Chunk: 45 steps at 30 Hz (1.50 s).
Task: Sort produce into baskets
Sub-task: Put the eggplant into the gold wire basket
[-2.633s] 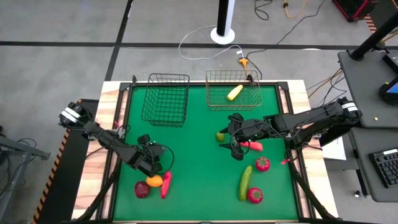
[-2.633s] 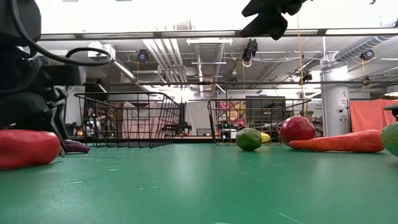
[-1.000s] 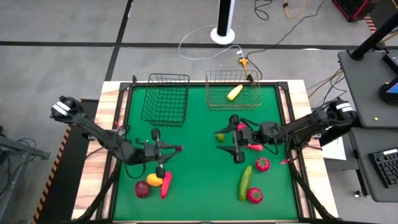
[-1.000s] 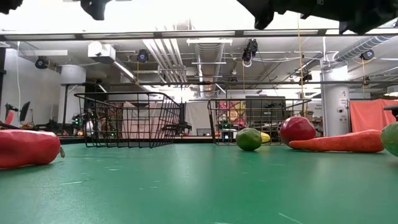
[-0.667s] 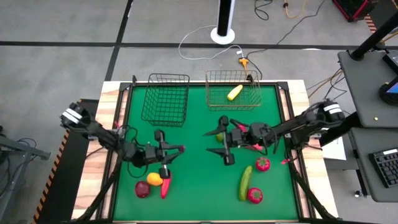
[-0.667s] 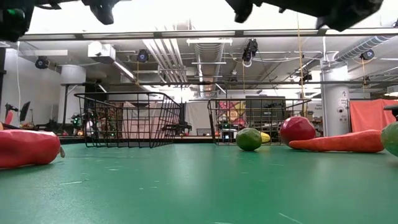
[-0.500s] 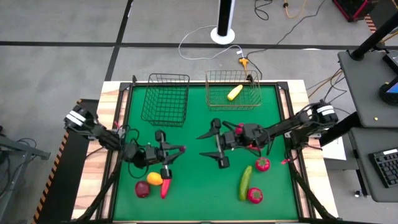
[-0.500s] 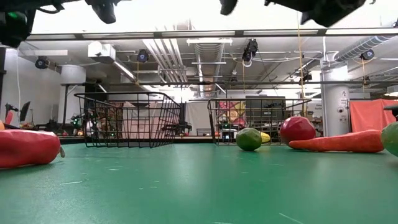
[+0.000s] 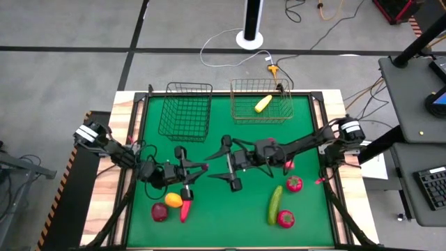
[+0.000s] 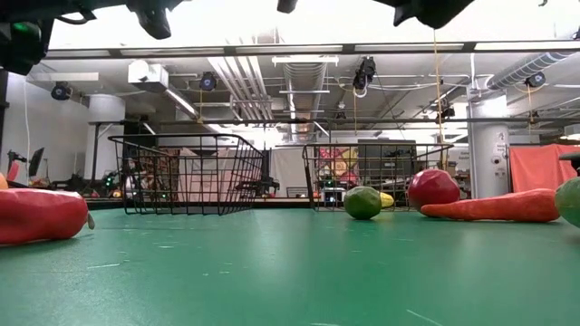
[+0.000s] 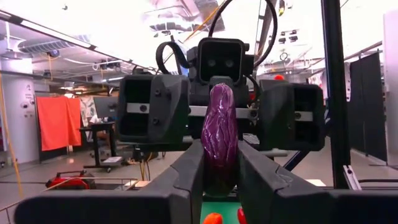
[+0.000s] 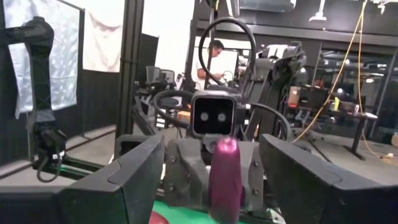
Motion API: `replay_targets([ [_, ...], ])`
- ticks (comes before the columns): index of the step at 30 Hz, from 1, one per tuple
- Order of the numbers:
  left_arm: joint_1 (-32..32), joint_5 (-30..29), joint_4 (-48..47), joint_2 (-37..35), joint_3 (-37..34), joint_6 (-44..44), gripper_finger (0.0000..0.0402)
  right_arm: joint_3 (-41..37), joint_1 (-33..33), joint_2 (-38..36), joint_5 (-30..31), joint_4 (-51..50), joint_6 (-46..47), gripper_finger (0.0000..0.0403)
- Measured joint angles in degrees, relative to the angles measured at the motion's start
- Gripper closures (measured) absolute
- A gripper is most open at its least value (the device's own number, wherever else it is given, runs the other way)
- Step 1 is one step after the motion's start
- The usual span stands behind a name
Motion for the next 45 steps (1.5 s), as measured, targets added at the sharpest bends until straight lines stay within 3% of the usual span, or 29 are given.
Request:
replay_targets([
  [14,0.0,0.5,0.0,0.0,0.0,0.0,0.034,1.6,0.0,0.7,0.0,-1.5,-0.7,0.0205],
  [37,0.0,0.8,-0.1,0.0,0.0,0.0,0.034,1.5,0.0,0.7,0.2,-1.5,-1.1,0.0355],
  [45,0.0,-0.1,-0.1,0.0,0.0,-0.6,0.0315,1.5,0.0,0.6,0.2,-1.9,-1.2,0.037],
])
